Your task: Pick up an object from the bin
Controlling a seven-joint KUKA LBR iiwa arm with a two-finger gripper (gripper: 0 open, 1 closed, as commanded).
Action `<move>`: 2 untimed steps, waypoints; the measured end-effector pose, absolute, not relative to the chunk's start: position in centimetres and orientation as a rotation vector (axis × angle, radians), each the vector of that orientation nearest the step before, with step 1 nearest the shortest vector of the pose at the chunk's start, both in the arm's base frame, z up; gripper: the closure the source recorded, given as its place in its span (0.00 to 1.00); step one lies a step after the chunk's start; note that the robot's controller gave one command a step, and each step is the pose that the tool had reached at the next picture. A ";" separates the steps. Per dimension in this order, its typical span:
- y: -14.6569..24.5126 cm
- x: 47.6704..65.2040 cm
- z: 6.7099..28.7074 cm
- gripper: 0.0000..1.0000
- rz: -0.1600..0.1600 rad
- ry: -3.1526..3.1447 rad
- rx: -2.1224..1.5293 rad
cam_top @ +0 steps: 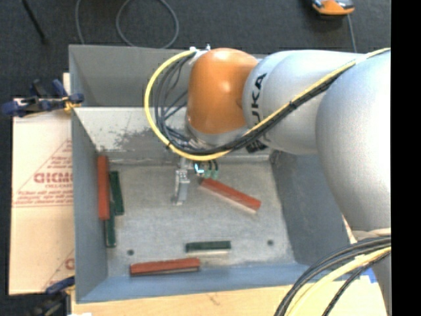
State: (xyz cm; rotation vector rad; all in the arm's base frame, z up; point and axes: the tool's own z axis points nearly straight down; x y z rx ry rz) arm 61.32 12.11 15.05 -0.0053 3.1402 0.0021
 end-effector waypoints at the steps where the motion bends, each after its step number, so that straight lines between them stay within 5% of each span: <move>1: 5.5 62.9 6.6 0.00 -0.006 3.143 -0.016; 2: -4.9 63.4 7.1 0.00 -0.008 3.128 -0.212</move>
Offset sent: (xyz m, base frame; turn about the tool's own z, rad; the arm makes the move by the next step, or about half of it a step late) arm 0.0157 -0.0601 -0.0805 -0.0126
